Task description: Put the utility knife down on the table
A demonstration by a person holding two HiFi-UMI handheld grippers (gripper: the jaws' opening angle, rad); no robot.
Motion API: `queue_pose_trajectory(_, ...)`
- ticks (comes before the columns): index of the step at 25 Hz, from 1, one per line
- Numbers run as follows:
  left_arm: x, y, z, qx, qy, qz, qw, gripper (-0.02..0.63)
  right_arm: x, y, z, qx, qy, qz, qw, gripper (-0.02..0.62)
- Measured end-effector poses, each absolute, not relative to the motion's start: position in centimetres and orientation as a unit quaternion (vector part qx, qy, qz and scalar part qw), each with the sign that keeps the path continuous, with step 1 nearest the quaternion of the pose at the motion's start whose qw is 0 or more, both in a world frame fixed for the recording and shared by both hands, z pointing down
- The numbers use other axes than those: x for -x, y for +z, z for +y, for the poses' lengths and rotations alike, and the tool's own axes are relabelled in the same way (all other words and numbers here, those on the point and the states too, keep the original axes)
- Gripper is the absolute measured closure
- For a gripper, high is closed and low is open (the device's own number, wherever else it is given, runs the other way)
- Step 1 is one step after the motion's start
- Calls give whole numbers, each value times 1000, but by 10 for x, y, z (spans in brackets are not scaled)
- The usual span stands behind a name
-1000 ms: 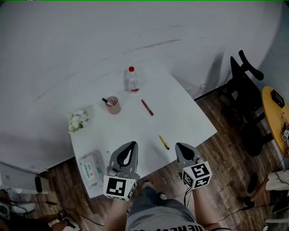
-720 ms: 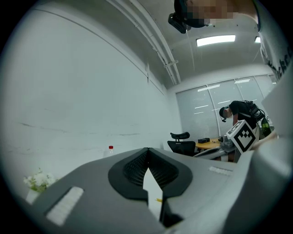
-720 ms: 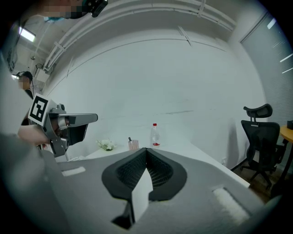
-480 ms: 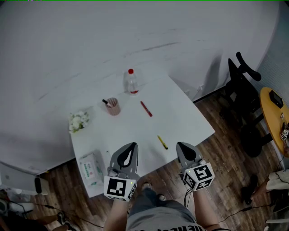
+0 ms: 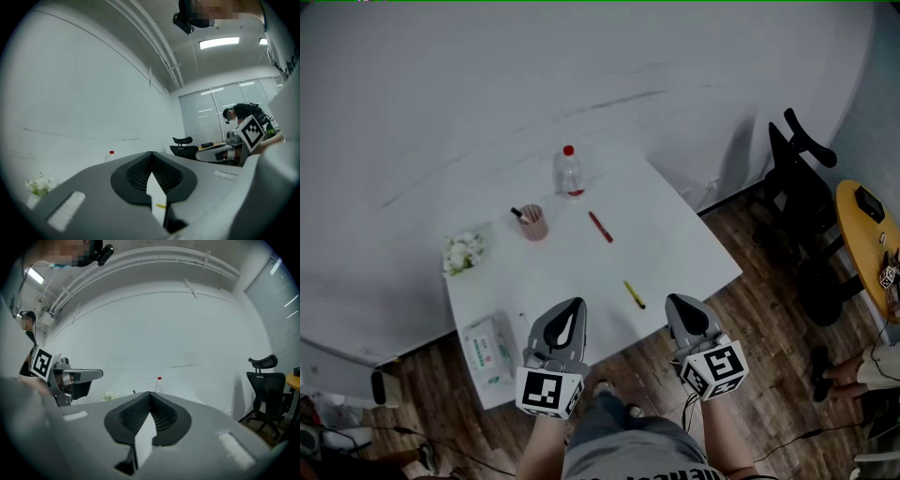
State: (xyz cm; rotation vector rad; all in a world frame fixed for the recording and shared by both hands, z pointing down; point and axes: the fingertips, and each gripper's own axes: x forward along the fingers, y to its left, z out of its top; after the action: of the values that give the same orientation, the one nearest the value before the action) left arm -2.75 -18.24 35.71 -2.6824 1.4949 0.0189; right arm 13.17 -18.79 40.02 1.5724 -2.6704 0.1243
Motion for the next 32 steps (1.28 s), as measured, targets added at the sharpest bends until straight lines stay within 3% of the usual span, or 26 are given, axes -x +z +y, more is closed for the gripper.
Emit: queue_pose_trajectory(32, 30, 354, -168, 874, 8, 485, 37, 592, -126, 367, -170, -510, 4, -860, -1, 594)
